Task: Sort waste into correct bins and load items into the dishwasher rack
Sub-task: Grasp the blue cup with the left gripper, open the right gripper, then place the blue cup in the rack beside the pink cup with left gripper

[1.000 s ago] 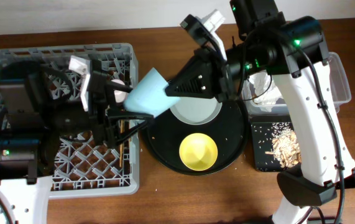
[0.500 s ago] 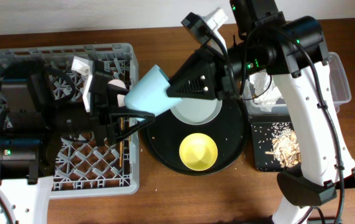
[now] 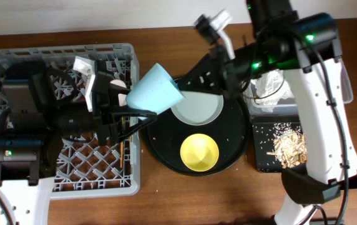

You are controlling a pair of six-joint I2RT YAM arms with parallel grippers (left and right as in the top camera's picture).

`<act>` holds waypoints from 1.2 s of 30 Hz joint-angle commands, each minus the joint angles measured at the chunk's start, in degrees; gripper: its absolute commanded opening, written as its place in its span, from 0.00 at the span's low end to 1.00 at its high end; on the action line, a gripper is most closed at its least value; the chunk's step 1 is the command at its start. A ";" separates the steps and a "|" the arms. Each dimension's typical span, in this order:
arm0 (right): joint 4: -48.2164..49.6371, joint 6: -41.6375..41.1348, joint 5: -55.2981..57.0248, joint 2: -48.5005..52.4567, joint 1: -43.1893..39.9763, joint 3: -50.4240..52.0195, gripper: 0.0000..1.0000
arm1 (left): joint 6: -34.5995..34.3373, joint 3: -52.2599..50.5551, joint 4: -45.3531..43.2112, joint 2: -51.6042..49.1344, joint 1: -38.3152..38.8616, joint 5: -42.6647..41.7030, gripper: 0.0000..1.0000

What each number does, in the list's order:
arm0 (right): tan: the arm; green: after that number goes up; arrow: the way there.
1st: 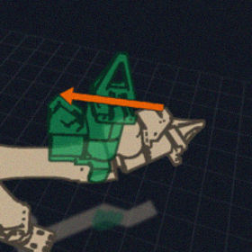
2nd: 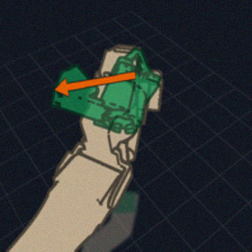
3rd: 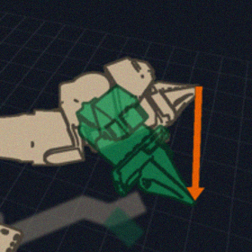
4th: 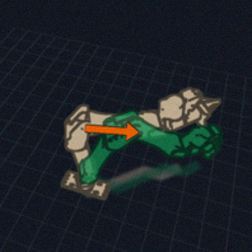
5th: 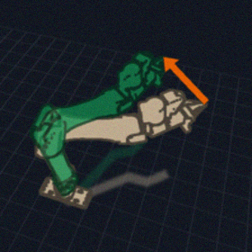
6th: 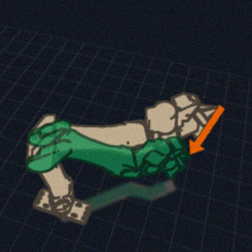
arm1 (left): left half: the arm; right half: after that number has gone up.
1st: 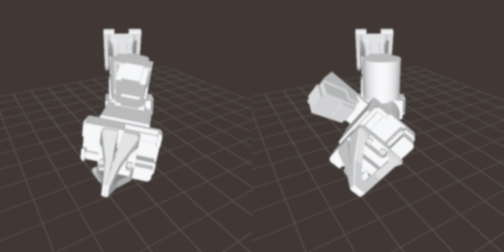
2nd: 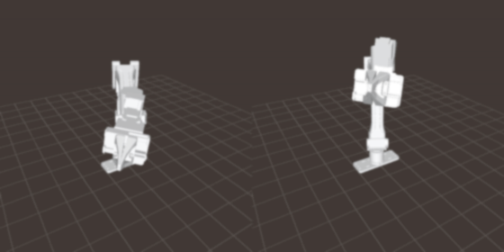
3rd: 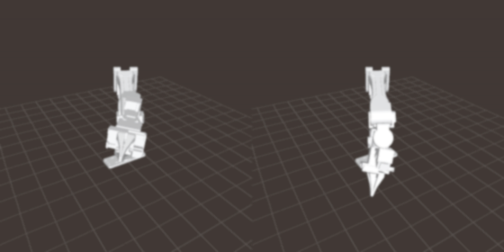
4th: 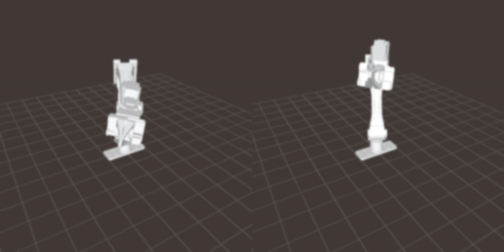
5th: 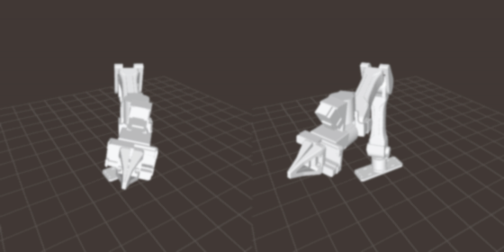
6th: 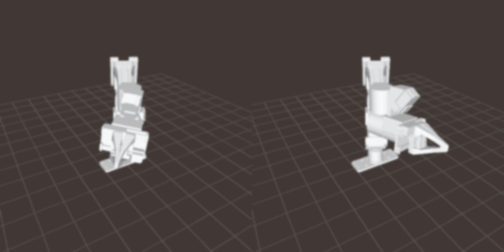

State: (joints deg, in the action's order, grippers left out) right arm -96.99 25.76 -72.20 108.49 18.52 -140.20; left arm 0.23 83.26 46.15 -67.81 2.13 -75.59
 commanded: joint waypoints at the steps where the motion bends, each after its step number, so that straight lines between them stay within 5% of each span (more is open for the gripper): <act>1: -0.33 0.48 8.22 0.20 4.26 0.28 0.04 | 0.70 0.57 -0.28 0.50 0.11 0.42 0.43; 10: -0.33 -6.82 21.84 0.20 10.71 0.28 0.04 | 0.68 0.57 -1.46 0.50 -0.35 0.42 0.39; 19: -0.33 -7.50 24.55 0.20 2.62 0.28 0.11 | 0.68 0.57 -0.20 0.50 -8.66 3.61 0.39; 22: -0.33 -8.76 28.00 0.20 -1.51 0.28 0.25 | 0.70 0.57 6.10 0.50 -11.10 17.88 0.38; 23: -0.33 -8.74 29.73 0.22 -2.75 0.28 0.42 | 0.68 0.57 8.66 0.50 -11.21 25.38 0.38; 24: -0.33 -8.76 32.35 0.26 -3.91 0.28 0.93 | 0.66 0.57 11.39 0.48 -11.21 33.70 0.38; 25: -0.33 -8.76 33.92 0.26 -4.44 0.28 0.99 | 0.39 0.57 14.10 0.35 -11.19 41.81 0.38; 29: -0.33 -8.70 37.66 0.31 -5.09 0.28 0.99 | -3.65 -0.37 20.44 -0.39 -11.19 60.50 0.38; 36: -0.17 -8.70 38.42 0.35 -5.09 0.28 0.99 | -4.96 -4.15 20.00 -4.59 -11.21 63.69 0.38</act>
State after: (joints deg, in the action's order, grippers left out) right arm -96.97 16.93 -35.16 108.44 13.47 -140.22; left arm -3.53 81.19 66.92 -69.69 -8.78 -17.23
